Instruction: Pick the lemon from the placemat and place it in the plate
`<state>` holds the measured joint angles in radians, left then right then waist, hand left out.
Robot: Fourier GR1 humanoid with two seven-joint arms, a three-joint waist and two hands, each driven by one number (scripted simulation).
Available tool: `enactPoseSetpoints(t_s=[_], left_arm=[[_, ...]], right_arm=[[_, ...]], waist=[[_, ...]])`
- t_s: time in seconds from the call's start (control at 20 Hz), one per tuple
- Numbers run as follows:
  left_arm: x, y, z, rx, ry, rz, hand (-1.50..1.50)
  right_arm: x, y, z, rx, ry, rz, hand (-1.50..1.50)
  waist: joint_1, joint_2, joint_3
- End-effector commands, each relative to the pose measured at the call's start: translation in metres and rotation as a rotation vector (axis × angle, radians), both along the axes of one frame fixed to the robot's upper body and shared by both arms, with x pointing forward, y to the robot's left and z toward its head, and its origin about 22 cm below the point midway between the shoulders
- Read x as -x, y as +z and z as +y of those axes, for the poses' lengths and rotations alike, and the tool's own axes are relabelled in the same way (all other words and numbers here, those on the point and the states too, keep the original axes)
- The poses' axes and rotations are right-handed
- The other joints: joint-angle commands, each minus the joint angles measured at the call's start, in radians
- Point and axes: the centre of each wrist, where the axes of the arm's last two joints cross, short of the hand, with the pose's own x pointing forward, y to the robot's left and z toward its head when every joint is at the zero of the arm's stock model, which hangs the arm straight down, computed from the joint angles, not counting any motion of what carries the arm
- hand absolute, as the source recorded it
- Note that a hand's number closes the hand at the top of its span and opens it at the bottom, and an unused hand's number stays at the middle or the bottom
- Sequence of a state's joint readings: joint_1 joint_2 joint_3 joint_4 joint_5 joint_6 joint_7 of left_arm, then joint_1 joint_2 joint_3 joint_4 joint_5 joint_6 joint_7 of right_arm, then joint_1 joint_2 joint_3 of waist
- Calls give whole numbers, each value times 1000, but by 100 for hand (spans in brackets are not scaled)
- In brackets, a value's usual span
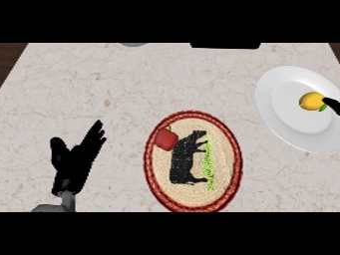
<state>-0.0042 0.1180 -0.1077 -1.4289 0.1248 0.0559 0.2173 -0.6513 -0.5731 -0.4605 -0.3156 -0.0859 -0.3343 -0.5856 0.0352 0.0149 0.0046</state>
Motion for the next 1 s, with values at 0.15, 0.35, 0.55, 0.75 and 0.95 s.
enactPoseSetpoints(t_s=[0.15,0.35,0.55,0.75,0.95], left_arm=[[0,-19,11,-7,23,4,0],[9,0,12,-12,44,16,0],[-6,-8,10,-5,41,17,0],[19,-11,11,-3,34,11,0],[0,1,7,1,28,16,0]], right_arm=[[47,-17,-40,-92,167,-34,-150],[75,-40,-40,-73,269,-1,-150],[102,-45,-57,-21,279,75,-150],[130,-60,-57,13,302,136,-150],[142,-65,-51,16,292,122,-150]], waist=[[-20,-4,-2],[-34,-16,-4],[-36,-13,-4],[-40,-18,-6],[-39,-16,-5]])
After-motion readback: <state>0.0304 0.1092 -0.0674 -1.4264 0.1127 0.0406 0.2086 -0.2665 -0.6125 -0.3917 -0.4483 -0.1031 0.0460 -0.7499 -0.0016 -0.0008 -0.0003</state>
